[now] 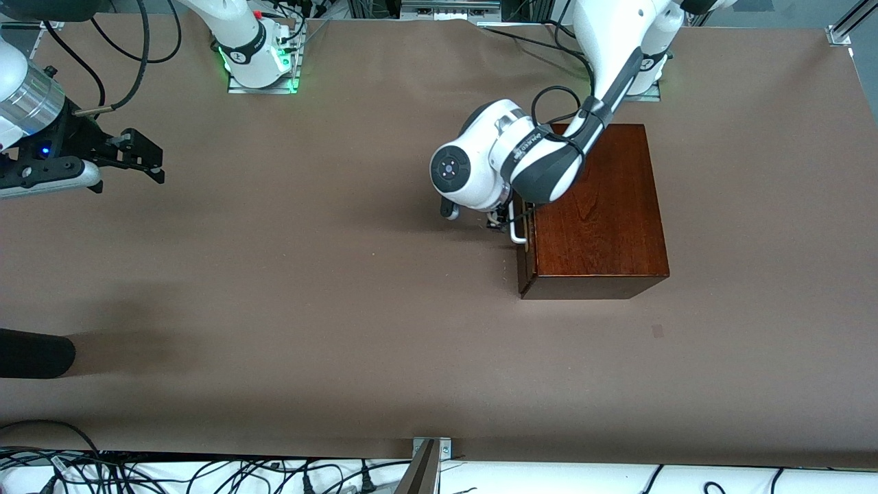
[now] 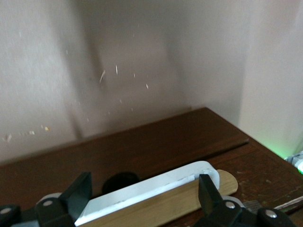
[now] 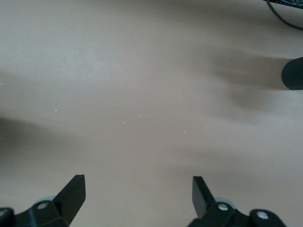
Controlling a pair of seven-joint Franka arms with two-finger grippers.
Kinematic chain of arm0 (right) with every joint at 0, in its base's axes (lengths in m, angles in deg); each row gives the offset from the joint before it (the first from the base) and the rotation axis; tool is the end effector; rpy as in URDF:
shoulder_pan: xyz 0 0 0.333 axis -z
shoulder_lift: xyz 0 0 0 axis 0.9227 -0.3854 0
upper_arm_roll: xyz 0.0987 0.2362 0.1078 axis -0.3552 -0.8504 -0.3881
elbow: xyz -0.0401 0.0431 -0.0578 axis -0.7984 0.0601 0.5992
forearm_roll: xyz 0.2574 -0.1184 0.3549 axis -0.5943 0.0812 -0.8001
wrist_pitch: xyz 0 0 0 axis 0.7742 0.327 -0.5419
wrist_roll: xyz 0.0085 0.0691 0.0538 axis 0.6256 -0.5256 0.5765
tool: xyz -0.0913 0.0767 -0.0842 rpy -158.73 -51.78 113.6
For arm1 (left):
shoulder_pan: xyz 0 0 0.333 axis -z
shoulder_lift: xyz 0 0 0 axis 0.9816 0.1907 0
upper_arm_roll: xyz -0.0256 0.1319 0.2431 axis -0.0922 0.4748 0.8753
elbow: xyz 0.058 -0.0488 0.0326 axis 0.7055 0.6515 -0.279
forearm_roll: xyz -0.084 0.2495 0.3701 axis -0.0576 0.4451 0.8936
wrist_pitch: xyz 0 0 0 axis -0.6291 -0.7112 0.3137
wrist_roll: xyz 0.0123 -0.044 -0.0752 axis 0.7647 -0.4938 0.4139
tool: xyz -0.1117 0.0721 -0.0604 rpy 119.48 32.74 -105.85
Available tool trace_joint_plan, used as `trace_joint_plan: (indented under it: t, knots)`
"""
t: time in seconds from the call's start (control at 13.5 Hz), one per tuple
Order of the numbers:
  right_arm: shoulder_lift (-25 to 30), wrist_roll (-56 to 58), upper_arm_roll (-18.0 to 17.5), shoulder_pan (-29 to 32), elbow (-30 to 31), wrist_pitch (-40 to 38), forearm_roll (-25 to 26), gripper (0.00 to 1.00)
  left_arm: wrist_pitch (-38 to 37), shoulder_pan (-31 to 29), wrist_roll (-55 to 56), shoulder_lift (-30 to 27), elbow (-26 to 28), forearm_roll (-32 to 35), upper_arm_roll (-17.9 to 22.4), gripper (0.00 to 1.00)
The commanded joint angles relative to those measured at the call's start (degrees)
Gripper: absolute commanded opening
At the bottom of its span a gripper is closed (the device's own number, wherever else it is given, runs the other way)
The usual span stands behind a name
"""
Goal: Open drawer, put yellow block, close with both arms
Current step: 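Push the drawer front with the left gripper into the box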
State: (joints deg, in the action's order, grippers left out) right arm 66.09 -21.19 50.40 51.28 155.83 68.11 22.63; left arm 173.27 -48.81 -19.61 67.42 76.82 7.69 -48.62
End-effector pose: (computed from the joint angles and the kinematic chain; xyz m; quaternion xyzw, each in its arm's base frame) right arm 0.6308 0.0690 0.5211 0.9953 0.0925 0.0277 0.0013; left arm 0.5260 -0.4325 0.2000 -0.6300 0.7379 0.2411 0.0196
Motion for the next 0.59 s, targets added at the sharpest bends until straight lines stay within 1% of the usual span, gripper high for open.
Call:
trace_joint_plan:
  t: [0.0,0.3,0.52]
  knots:
    - [0.2,0.2,0.0,0.3,-0.9,-1.4,0.1,1.00,-2.9,-0.1,0.1,-2.0,1.2,5.2,0.8,1.00]
    - [0.1,0.2,0.0,0.3,-0.8,-1.4,0.1,1.00,-2.7,-0.1,0.2,-2.0,1.1,5.6,1.1,1.00]
    - [0.1,0.2,0.1,0.3,-0.9,-1.3,0.1,1.00,-2.1,0.0,1.5,-2.4,-0.7,3.6,0.1,1.00]
